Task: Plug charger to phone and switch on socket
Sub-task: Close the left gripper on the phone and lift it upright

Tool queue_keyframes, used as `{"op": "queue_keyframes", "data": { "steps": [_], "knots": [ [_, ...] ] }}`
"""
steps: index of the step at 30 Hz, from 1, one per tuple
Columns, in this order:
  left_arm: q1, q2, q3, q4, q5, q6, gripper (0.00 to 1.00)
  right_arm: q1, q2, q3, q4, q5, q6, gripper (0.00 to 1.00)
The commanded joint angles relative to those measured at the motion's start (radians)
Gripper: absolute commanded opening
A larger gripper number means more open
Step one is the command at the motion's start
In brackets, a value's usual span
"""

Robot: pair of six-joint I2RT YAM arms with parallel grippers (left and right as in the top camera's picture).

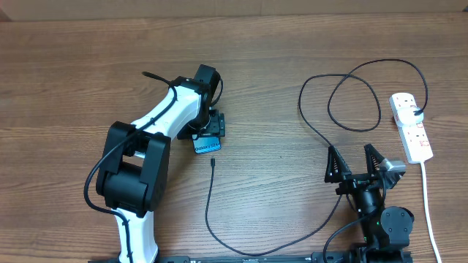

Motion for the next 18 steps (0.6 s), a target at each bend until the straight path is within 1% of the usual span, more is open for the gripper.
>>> {"op": "queue_keyframes", "data": {
  "steps": [1, 5, 7, 8, 18],
  "knots": [
    [-0.014, 0.088, -0.067, -0.048, 0.047, -0.010, 0.79, 0.004, -0.008, -0.010, 0.004, 0.002, 0.000, 1.00],
    [-0.014, 0.088, -0.067, -0.092, 0.046, -0.010, 0.81, 0.004, -0.008, -0.010, 0.004, 0.002, 0.000, 1.00],
    [-0.014, 0.088, -0.067, -0.095, 0.047, -0.010, 0.89, 0.004, -0.008, -0.010, 0.004, 0.001, 0.000, 1.00],
    [-0.014, 0.088, -0.067, -0.091, 0.046, -0.011, 1.00, 0.004, -0.008, -0.010, 0.004, 0.002, 0.000, 1.00],
    [-0.011, 0.088, -0.067, 0.026, 0.046, -0.014, 1.00, 0.004, -0.008, -0.010, 0.004, 0.002, 0.000, 1.00]
  ]
}}
